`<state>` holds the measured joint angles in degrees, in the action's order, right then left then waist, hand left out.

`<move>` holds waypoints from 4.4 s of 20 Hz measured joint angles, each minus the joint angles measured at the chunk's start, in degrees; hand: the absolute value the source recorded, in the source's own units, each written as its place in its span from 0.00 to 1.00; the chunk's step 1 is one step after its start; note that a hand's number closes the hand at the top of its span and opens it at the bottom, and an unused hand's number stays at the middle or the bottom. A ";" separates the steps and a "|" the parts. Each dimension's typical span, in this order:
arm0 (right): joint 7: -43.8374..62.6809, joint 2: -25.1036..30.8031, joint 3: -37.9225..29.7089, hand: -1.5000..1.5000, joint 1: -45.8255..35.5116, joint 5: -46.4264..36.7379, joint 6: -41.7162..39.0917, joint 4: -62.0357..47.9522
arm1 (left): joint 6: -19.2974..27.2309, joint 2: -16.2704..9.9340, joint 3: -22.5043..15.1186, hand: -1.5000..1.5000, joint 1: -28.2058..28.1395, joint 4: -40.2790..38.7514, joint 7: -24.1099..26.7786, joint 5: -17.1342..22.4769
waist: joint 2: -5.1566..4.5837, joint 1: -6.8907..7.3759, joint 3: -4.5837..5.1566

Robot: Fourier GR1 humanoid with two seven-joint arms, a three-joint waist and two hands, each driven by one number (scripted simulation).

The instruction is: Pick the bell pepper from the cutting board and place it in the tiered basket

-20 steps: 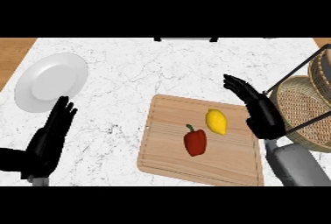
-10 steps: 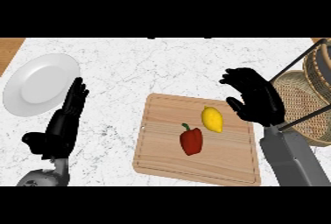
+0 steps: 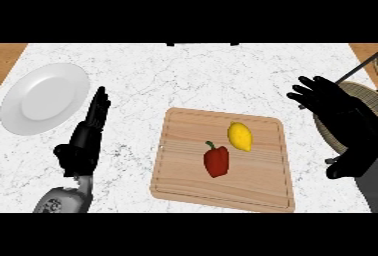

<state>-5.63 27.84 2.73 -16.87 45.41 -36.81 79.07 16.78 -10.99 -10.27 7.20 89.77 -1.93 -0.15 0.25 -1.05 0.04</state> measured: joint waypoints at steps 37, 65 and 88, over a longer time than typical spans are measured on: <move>54.28 5.10 23.62 0.00 -18.84 -36.27 -0.53 42.66 | -1.42 3.55 0.70 0.50 2.10 -0.73 -1.73 -3.61 | -0.14 1.09 0.00; 35.72 -0.78 25.51 0.00 -12.83 -72.22 -9.46 35.19 | -3.92 6.30 2.48 0.50 0.96 -1.60 0.62 -6.25 | -0.28 1.33 -0.05; 18.51 -9.33 22.59 0.00 -6.21 -88.78 -9.15 24.01 | -5.90 8.08 4.61 0.50 0.30 -0.48 -0.32 -7.84 | -0.24 1.20 -0.04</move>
<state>12.88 18.51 25.32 -23.08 -43.37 -45.96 103.08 10.88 -2.91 -5.66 7.50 89.29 -2.24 -7.99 0.01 0.15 0.00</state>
